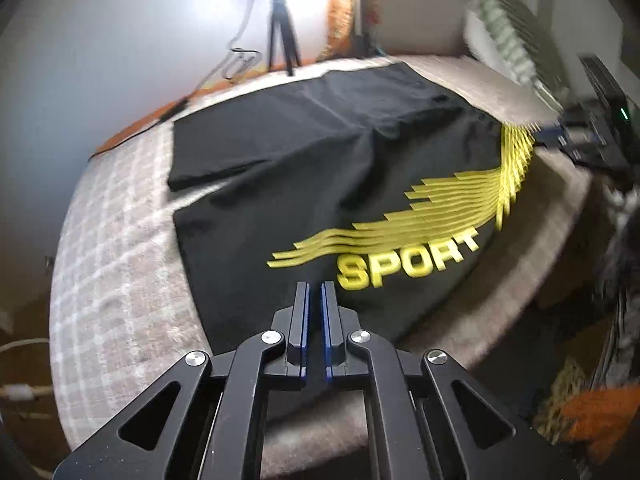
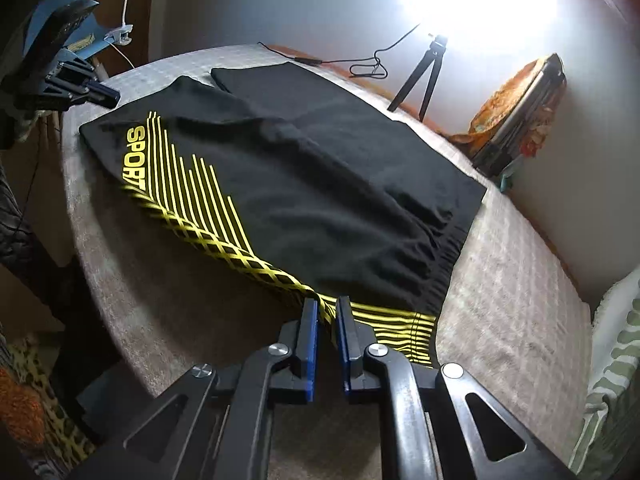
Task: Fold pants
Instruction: 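Close the left tool on the leg hem while the right tool grips the striped hem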
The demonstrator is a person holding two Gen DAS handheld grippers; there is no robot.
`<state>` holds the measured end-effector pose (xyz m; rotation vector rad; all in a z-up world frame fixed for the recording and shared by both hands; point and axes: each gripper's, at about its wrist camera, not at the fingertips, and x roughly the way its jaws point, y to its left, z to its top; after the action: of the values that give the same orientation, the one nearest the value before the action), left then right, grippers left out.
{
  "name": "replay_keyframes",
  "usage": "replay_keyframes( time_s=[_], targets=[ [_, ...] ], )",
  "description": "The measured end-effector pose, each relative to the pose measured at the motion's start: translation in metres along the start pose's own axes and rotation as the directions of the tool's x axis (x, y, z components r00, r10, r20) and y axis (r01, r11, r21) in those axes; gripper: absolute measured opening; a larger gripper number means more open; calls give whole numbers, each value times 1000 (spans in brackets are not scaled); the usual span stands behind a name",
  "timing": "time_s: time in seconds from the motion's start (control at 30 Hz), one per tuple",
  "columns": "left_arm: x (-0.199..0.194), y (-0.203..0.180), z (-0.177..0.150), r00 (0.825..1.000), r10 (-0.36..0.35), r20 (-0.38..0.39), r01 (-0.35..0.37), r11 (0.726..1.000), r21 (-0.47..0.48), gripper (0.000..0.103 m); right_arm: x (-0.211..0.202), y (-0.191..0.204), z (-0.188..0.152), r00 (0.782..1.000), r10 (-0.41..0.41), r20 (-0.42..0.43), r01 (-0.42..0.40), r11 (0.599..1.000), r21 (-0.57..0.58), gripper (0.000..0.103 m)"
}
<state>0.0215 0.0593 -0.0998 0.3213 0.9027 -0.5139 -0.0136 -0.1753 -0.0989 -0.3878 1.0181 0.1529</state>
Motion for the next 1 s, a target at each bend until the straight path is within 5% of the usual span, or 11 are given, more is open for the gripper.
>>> replay_keyframes(
  time_s=[0.07,0.1,0.17,0.43,0.47,0.57,0.6,1.0],
  targets=[
    [2,-10,-8,999,-15,-46,18,997,69,10,3,0,0,1000,3,-7,-3,1000,-4,7],
    [5,-15,-11,998,-6,-62,12,996,91,27,6,-1,0,1000,5,-11,-5,1000,1,7],
    [9,-25,-16,996,-19,-85,30,991,133,43,10,-5,0,1000,16,-15,-15,1000,27,7],
    [31,-44,-16,991,99,-87,-74,963,258,46,10,-14,4,1000,23,5,-23,997,77,7],
    [33,-43,-13,990,120,-79,-96,961,260,43,9,-14,5,1000,22,8,-22,997,76,7],
    [39,-39,-10,990,113,-87,-88,966,244,9,5,-14,5,1000,22,16,-23,997,80,6],
    [39,-38,-10,991,101,-89,-77,968,237,6,4,-14,4,1000,22,16,-23,996,82,6],
    [22,-3,20,998,49,40,-52,997,62,4,-8,-21,17,998,10,58,-17,992,126,4]
  ],
)
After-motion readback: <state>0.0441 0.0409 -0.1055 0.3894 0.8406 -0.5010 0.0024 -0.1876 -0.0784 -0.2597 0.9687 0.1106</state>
